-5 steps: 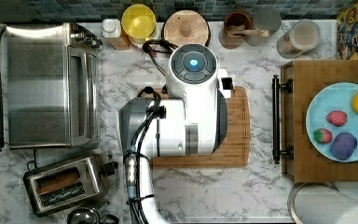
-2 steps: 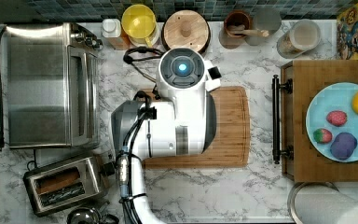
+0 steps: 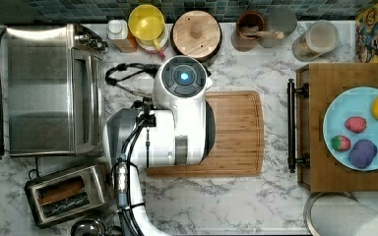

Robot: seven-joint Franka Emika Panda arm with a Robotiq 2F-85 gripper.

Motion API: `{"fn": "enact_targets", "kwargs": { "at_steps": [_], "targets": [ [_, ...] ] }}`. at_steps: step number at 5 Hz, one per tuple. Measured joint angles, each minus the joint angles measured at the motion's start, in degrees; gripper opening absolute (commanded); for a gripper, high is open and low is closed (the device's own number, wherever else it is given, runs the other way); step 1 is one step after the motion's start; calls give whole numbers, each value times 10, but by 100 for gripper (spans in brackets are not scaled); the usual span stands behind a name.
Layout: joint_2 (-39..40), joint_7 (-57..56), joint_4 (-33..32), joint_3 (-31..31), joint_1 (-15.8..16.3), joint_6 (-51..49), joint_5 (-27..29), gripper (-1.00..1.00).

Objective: Turn on the toaster.

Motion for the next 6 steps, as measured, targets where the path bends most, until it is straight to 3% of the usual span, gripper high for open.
{"fn": "enact_targets", "kwargs": {
  "at_steps": [3, 6],
  "targets": [
    [-11, -76, -60, 49, 16, 6, 40, -100],
    [-95, -97, -166, 74, 29, 23, 88, -100]
  ]
}}
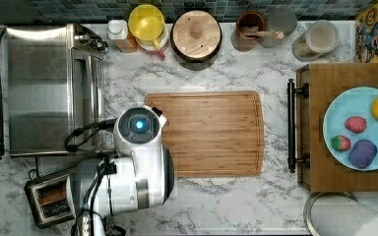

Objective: Turn on the toaster.

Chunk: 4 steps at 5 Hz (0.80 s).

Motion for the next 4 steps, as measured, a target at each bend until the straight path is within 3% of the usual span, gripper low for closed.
{"fn": "enact_targets", "kwargs": {
  "at_steps": [2, 4],
  "targets": [
    [-95, -11, -73, -3, 20, 10, 17, -100],
    [-99, -15, -97, 5, 36, 61, 50, -100]
  ]
}}
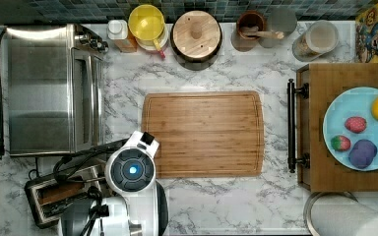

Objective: Turn on the toaster.

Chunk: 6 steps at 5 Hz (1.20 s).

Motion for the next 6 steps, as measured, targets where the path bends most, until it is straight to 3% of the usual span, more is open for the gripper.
{"fn": "enact_targets", "kwargs": {
  "at_steps": [1, 2, 6],
  "targets": [
    [8, 0, -8, 1, 3, 18, 47, -100],
    [6, 0, -11, 7, 4, 11, 60, -100],
    [45, 0, -13, 17, 24, 12, 50, -100]
  ]
}}
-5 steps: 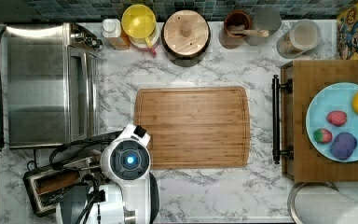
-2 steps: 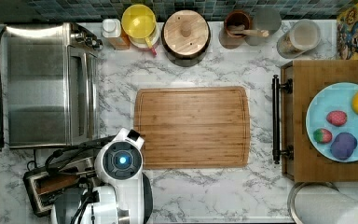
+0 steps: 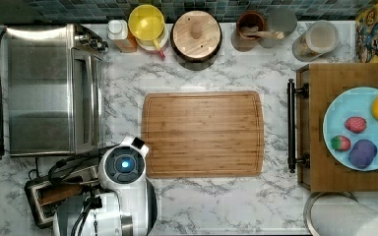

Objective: Turn on the toaster.

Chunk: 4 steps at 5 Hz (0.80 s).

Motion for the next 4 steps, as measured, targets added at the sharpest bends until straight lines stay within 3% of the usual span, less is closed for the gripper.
{"fn": "enact_targets", "kwargs": {
  "at_steps": [4],
  "targets": [
    [13, 4, 1, 14, 7, 46, -42, -100]
  ]
}}
